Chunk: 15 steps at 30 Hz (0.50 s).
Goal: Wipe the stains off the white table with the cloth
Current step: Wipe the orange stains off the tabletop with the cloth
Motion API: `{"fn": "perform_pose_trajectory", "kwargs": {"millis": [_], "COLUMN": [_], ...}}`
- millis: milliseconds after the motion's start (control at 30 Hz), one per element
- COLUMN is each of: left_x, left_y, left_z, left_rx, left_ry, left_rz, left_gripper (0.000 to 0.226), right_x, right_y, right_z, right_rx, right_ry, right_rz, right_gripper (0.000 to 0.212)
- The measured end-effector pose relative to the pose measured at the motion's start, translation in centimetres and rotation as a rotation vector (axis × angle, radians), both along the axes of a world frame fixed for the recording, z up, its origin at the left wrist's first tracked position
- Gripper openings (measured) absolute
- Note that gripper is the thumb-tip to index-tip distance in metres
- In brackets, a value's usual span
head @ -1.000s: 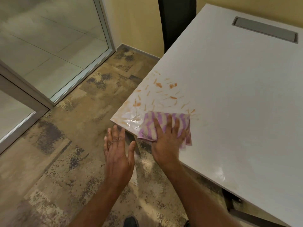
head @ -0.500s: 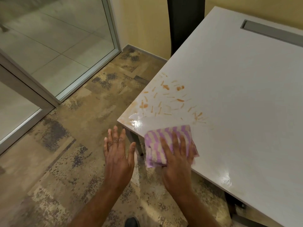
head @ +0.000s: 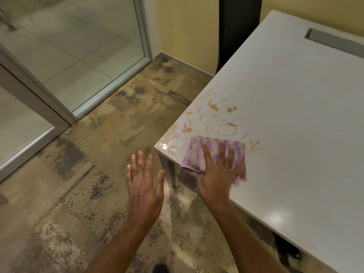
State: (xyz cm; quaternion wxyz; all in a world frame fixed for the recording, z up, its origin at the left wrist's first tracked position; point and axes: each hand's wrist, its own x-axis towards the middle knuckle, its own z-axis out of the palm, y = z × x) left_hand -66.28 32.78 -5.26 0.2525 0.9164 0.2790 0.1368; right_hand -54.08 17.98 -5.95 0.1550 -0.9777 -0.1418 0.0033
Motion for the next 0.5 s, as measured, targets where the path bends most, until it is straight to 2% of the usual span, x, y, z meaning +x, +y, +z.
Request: {"fn": "perform_pose_trajectory", "kwargs": {"millis": [133,333,500], "left_x": [0.0,-0.3,-1.2], "left_y": [1.4,2.9,3.2], "left_z": [-0.1,-0.1,-0.2], "left_rx": [0.016,0.042,0.052], "left_ry": [-0.011,-0.014,-0.015], "left_rz": [0.01,0.025,0.038], "left_gripper": [0.061,0.056,0.055], "right_x": [0.6,0.5,0.1], "right_y": [4.1,9.2,9.2], "right_z": [0.3,0.4,0.0], "right_rx": [-0.021,-0.015,-0.011], "right_ry": [-0.013,-0.006,-0.026], "right_rz": [0.073,0.241,0.366], "right_gripper": [0.096,0.083,0.084]}}
